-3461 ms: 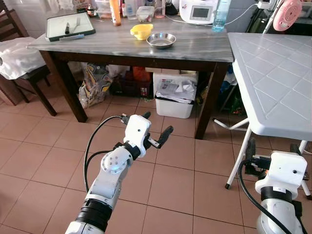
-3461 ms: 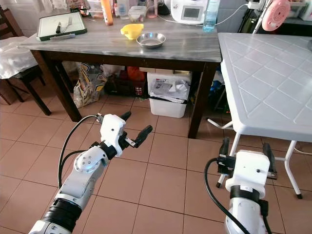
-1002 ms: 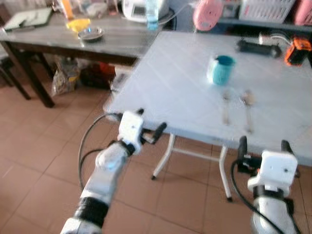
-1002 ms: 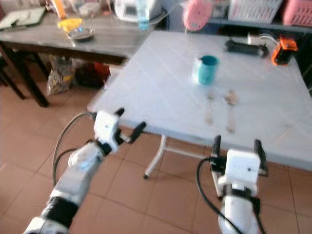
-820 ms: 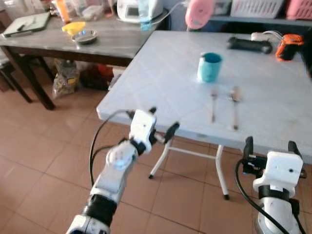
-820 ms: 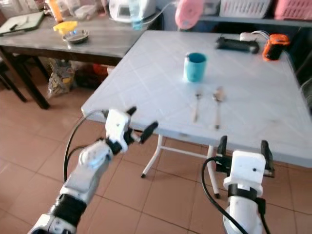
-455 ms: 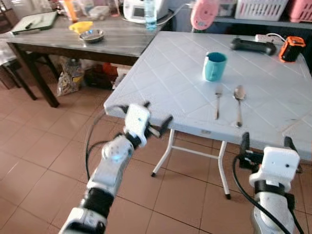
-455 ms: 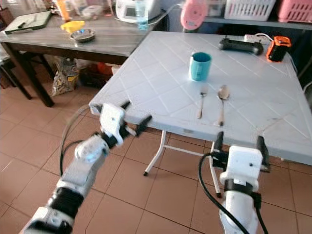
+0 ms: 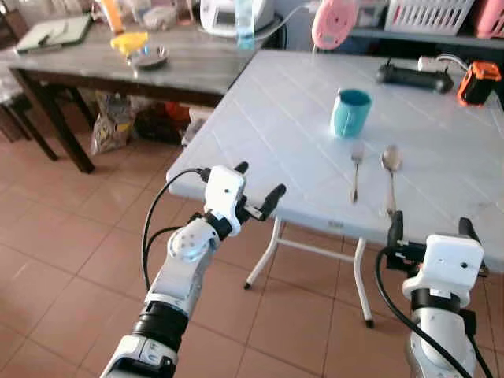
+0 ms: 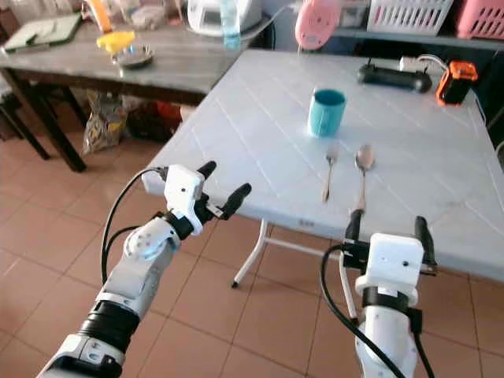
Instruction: Setting the table
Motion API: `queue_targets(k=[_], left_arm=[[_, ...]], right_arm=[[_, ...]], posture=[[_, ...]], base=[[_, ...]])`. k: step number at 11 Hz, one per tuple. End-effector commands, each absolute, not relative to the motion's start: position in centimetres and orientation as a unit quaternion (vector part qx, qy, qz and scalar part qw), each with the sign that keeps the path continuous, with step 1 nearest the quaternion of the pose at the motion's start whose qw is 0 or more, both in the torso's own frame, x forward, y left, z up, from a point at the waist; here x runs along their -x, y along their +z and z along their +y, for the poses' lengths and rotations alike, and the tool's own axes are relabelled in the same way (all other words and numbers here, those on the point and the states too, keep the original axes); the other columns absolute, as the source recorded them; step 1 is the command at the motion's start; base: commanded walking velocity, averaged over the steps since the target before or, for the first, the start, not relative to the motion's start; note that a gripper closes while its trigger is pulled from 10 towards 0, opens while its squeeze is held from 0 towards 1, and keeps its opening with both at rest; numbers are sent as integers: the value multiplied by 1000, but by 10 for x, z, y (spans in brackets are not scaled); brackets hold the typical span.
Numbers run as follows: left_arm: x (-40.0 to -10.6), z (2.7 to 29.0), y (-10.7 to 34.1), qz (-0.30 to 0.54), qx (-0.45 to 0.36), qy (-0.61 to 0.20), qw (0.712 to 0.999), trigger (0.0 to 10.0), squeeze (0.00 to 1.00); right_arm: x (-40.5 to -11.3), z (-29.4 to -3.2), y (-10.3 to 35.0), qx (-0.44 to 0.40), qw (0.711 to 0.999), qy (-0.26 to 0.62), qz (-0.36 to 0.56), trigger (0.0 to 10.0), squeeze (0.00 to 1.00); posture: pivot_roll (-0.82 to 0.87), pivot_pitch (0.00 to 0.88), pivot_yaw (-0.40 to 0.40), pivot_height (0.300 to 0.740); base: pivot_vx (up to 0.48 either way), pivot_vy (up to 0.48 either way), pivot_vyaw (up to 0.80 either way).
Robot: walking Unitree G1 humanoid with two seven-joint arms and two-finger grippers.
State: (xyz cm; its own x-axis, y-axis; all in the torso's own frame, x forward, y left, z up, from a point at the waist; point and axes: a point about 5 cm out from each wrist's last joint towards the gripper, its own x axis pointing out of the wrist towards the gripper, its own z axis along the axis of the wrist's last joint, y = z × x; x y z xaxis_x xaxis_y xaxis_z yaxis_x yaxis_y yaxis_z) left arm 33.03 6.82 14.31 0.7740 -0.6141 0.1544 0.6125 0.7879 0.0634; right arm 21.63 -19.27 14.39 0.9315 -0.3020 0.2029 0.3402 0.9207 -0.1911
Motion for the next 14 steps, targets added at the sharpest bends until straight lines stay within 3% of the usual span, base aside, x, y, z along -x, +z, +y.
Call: queue_targets(k=[1, 10, 12, 14], left_arm=[[-329, 70, 141, -77, -6, -330, 941, 10000, 0], [-325, 66, 134, -65, -7, -343, 937, 10000, 0], [-322, 61, 133, -60, -12, -369, 927, 10000, 0], [-323, 62, 132, -52, -13, -382, 923, 10000, 0]], right_arm=[[-217, -189, 143, 111, 978, -157, -85, 10000, 0], [-218, -183, 133, 86, 987, -129, -37, 10000, 0], [-221, -183, 137, 132, 979, -147, -51, 10000, 0], [-219, -183, 136, 125, 981, -146, -39, 10000, 0]], posture=[[-2, 85, 65, 740], [-10, 73, 47, 740], [-13, 74, 42, 740], [-11, 76, 39, 740]], base=[[364, 0, 0], [358, 0, 0], [122, 0, 0], [0, 0, 0]])
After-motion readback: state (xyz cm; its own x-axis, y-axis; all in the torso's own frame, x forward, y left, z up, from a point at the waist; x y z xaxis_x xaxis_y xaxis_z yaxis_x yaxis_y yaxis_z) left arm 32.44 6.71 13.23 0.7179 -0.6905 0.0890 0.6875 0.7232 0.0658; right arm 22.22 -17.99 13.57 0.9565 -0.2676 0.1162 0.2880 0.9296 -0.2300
